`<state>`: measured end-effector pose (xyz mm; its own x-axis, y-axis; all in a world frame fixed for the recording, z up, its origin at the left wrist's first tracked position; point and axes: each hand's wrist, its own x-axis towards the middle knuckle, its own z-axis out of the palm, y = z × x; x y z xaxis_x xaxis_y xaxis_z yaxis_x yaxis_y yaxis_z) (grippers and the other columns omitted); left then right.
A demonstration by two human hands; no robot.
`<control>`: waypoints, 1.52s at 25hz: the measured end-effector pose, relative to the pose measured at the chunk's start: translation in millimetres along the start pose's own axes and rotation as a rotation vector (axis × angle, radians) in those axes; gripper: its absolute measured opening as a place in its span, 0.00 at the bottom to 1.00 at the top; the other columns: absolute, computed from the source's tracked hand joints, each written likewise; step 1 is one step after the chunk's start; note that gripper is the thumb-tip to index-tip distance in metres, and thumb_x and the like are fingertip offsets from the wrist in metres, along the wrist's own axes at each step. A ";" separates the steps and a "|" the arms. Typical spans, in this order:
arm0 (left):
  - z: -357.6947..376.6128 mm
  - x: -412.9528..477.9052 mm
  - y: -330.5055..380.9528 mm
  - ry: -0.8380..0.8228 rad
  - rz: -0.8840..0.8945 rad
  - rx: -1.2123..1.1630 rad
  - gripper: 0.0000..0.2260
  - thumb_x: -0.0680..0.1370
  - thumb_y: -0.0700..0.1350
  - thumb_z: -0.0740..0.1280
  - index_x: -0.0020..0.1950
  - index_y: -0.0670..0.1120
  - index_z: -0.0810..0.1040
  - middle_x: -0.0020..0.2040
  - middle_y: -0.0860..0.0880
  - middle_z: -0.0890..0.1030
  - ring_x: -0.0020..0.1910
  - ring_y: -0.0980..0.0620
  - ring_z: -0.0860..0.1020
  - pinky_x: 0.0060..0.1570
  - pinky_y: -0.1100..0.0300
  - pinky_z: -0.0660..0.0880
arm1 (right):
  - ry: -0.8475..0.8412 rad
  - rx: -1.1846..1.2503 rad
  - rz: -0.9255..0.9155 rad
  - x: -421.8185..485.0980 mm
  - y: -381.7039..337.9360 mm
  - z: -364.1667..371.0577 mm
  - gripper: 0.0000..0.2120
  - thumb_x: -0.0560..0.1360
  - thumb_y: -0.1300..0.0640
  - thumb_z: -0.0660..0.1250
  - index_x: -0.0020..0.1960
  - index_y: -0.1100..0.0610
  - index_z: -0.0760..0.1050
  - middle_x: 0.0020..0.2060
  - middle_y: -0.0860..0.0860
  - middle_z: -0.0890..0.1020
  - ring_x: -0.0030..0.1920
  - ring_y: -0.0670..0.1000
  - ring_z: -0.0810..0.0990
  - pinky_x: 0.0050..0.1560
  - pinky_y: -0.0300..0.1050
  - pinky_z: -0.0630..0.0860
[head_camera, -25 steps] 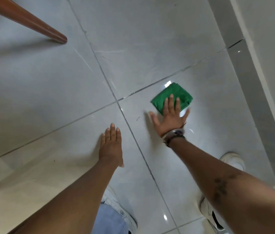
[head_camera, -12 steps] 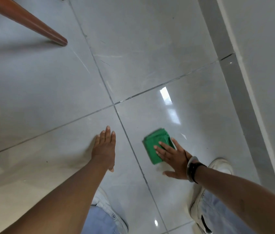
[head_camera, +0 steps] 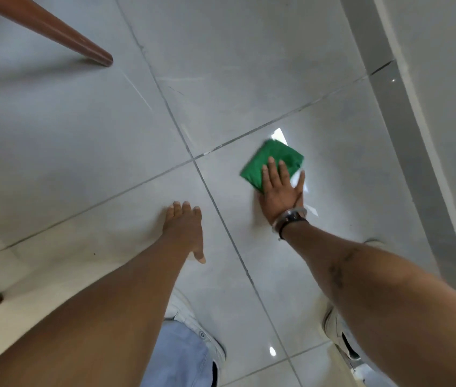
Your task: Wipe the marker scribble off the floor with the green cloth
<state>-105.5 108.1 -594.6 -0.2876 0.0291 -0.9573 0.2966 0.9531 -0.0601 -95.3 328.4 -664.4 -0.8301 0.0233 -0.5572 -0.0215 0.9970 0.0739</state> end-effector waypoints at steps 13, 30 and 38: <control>-27.4 -240.4 57.3 -0.061 -0.076 -1.595 0.38 0.75 0.62 0.66 0.79 0.46 0.56 0.78 0.48 0.62 0.71 0.52 0.69 0.65 0.58 0.67 | -0.202 1.739 0.690 -172.1 32.4 -175.8 0.10 0.70 0.70 0.64 0.33 0.61 0.78 0.25 0.50 0.81 0.32 0.54 0.78 0.29 0.36 0.77; -4.7 -467.3 -179.6 0.686 -0.414 -1.781 0.16 0.77 0.47 0.69 0.60 0.41 0.72 0.54 0.46 0.77 0.57 0.41 0.78 0.52 0.55 0.72 | -0.225 0.782 -0.157 -311.4 -244.1 -455.3 0.14 0.69 0.54 0.73 0.49 0.60 0.75 0.47 0.57 0.82 0.46 0.60 0.81 0.45 0.51 0.80; -19.4 -519.1 -174.7 0.666 -0.660 -1.062 0.24 0.69 0.56 0.74 0.58 0.44 0.77 0.57 0.43 0.82 0.56 0.41 0.81 0.51 0.51 0.78 | 0.017 0.709 -0.246 -362.5 -182.3 -501.6 0.07 0.72 0.52 0.67 0.48 0.52 0.79 0.48 0.49 0.82 0.44 0.54 0.83 0.44 0.44 0.78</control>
<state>-25.7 -67.7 -81.7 -0.5600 -0.6539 -0.5087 -0.7889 0.6084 0.0865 -70.0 101.4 -61.0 -0.8561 -0.2021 -0.4756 0.1516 0.7816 -0.6050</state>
